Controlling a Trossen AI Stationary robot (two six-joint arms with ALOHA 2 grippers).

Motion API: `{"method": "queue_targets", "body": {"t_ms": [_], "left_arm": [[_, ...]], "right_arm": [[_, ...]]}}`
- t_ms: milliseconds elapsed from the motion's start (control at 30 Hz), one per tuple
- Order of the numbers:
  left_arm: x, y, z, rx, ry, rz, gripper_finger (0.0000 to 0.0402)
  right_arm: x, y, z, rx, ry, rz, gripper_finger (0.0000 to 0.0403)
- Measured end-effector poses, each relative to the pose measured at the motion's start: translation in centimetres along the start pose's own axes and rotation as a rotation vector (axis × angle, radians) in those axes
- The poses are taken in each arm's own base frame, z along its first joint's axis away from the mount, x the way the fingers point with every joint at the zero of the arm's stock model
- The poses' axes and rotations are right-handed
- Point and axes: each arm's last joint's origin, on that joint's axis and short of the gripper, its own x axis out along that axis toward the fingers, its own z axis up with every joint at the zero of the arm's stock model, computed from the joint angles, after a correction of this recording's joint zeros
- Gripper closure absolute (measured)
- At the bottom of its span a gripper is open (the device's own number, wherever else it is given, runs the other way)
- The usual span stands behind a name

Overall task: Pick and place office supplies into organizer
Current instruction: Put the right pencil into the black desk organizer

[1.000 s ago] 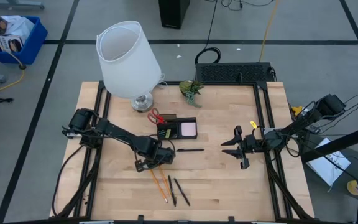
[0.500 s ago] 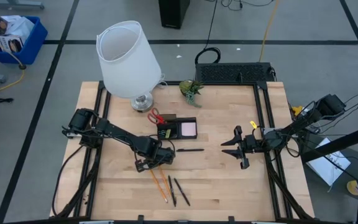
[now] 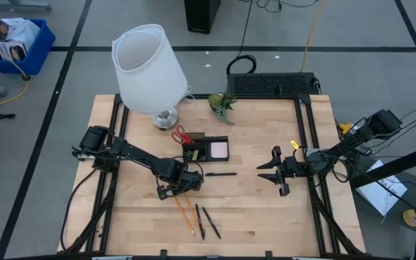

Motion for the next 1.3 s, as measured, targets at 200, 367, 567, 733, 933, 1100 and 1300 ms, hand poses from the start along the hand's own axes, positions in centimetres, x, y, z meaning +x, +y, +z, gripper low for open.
{"method": "queue_targets", "body": {"t_ms": [200, 367, 567, 733, 933, 1100, 1300], "left_arm": [[-0.5, -0.2, -0.2, 0.005, -0.018, 0.003, 0.0361], [-1.4, -0.7, -0.6, 0.050, -0.104, -0.050, 0.0372], [-2.8, -1.1, -1.3, 0.088, -0.153, -0.067, 0.0370], [-4.3, -1.5, -2.0, 0.134, -0.215, -0.100, 0.0367], [-6.2, -1.9, -2.8, 0.231, -0.350, -0.163, 0.0368], [-7.8, -2.1, -3.5, 0.313, -0.478, -0.234, 0.0366], [-9.4, -2.1, -3.9, 0.376, -0.657, -0.302, 0.0365]], "right_arm": [[0.0, 0.0, 0.0, 0.000, 0.000, 0.000, 0.0286], [0.0, 0.0, 0.0, 0.000, 0.000, 0.000, 0.0286], [0.0, 0.0, 0.0, 0.000, 0.000, 0.000, 0.0286], [0.0, 0.0, 0.0, 0.000, 0.000, 0.000, 0.0286], [0.0, 0.0, 0.0, 0.000, 0.000, 0.000, 0.0287], [0.0, 0.0, 0.0, 0.000, 0.000, 0.000, 0.0286], [0.0, 0.0, 0.0, 0.000, 0.000, 0.000, 0.0287]]}}
